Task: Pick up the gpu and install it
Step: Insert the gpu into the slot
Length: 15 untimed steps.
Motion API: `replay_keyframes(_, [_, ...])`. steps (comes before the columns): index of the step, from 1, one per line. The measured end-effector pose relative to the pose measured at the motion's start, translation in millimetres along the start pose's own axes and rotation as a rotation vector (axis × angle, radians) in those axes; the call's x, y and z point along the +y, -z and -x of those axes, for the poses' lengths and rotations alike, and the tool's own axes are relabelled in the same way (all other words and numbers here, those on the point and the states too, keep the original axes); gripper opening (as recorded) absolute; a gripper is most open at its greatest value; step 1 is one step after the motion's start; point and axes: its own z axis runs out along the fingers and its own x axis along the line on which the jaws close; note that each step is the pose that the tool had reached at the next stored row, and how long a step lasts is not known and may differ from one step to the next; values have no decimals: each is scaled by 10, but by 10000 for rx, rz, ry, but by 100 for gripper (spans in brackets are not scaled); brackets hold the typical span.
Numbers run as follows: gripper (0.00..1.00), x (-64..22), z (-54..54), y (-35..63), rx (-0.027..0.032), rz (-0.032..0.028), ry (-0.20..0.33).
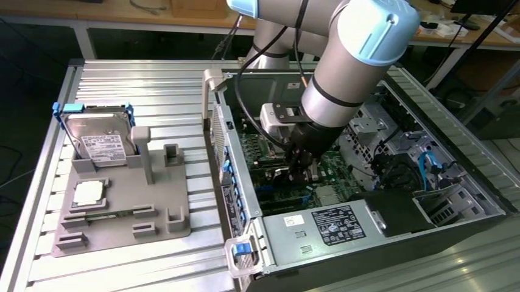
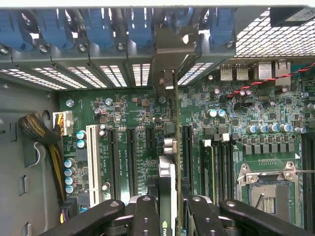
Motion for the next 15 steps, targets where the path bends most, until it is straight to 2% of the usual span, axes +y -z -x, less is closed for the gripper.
replay_keyframes(15, [27, -2, -3, -43, 0, 0, 0])
